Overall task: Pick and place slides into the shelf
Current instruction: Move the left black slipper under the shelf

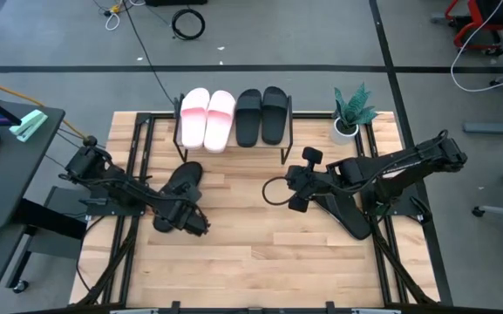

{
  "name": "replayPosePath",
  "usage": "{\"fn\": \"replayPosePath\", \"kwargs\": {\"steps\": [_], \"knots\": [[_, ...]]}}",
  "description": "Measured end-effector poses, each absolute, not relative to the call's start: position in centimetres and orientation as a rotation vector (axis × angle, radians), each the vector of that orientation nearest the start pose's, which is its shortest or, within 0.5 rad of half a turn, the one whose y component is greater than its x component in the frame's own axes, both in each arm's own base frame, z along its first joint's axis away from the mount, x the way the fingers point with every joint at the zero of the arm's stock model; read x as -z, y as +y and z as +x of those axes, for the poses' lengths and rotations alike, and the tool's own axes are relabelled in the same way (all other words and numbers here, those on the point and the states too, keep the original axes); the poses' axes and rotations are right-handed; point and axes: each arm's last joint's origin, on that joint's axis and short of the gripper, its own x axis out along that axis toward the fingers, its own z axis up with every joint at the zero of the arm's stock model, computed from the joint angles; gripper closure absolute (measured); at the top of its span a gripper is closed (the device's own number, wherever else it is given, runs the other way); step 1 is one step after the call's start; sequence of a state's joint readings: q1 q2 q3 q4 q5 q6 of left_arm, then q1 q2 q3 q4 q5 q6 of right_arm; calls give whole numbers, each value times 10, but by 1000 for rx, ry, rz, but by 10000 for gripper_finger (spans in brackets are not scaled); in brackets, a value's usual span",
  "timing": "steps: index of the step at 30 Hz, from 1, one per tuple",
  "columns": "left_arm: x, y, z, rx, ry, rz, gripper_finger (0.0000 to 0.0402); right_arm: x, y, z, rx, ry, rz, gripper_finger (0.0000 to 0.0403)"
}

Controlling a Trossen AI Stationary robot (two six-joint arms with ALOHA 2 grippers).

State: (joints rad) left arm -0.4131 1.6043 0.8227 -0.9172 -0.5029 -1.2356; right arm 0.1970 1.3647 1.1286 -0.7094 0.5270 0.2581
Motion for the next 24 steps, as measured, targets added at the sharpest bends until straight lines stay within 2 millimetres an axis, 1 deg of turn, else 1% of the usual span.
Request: {"fn": "replayPosePath", "kwargs": {"steps": [2,3,4,7,12,14,17,24], "knots": [[-145,-80,221,-909,1145,-228,375,-288,39,270,415,837,-97,393],[-145,-79,224,-907,1115,-227,385,-288,39,270,415,837,-97,393],[-146,-78,227,-911,1076,-233,389,-288,39,270,413,838,-101,393],[-149,-73,240,-920,943,-248,381,-288,39,270,405,842,-119,392],[-167,-62,268,-879,815,-193,393,-288,39,270,405,842,-120,393],[-173,-51,276,-911,783,-181,393,-288,39,270,404,842,-121,393],[-175,-31,281,-964,784,-173,387,-288,39,270,405,842,-121,392],[-175,5,284,-1066,783,-208,394,-288,39,270,403,843,-124,392]]}}
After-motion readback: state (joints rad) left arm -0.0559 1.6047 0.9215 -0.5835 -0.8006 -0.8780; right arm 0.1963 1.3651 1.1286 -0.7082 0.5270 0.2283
